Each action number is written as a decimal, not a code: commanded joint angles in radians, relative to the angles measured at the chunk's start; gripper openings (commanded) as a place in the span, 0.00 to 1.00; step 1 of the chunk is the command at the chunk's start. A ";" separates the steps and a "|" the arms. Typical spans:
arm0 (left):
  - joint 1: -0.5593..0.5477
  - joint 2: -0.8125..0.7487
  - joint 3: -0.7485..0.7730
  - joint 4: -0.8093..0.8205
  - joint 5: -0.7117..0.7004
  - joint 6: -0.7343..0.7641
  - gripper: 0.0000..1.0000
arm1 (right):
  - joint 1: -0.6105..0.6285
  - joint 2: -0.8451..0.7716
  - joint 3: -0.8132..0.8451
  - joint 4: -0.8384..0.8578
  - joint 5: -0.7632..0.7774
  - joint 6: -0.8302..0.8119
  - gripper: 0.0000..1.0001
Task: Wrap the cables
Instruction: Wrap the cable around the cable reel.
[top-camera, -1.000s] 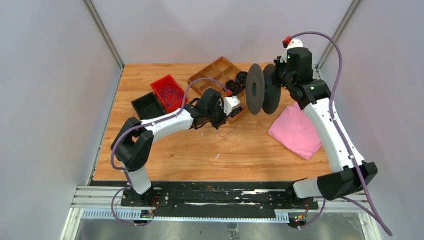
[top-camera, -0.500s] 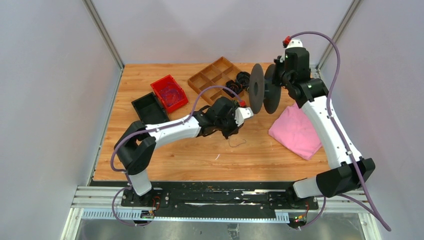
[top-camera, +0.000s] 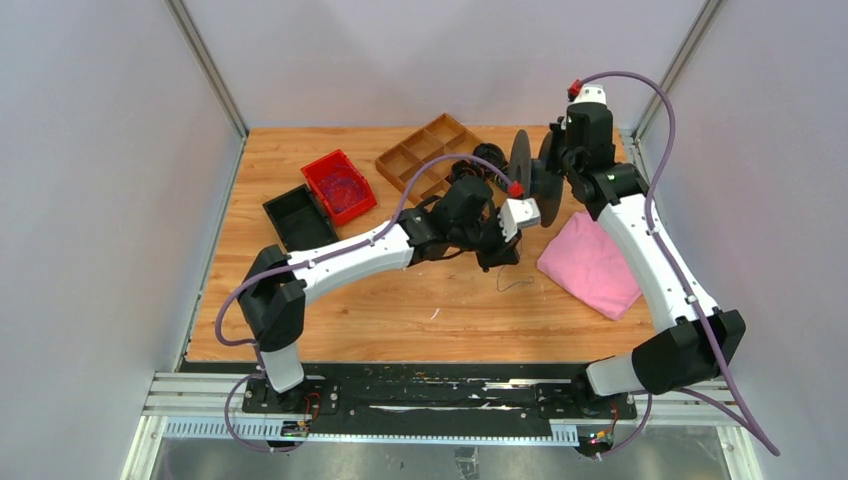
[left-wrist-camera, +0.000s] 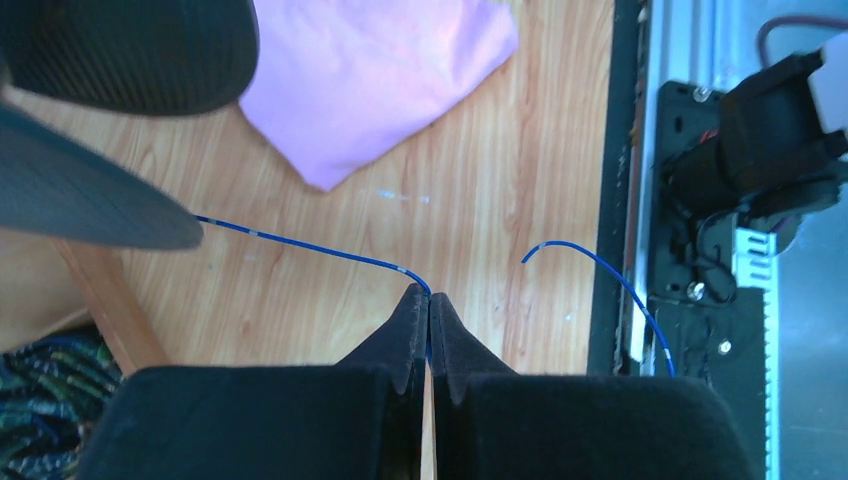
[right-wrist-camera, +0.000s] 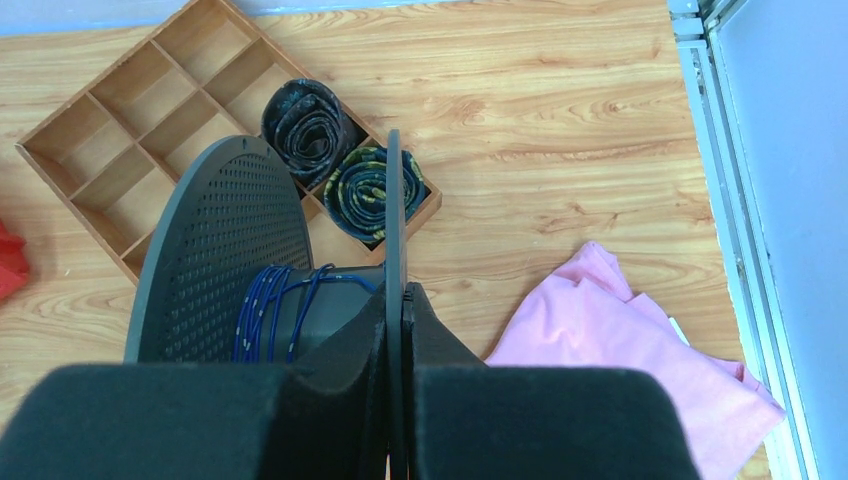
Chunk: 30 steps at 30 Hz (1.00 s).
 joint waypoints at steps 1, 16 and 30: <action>-0.013 0.056 0.098 -0.047 0.115 -0.084 0.00 | -0.017 -0.034 -0.024 0.142 0.044 0.003 0.01; 0.017 0.116 0.321 -0.108 0.193 -0.228 0.00 | -0.014 -0.109 -0.166 0.199 -0.001 -0.011 0.01; 0.125 0.129 0.448 -0.117 0.282 -0.319 0.00 | 0.036 -0.160 -0.283 0.265 -0.074 -0.119 0.01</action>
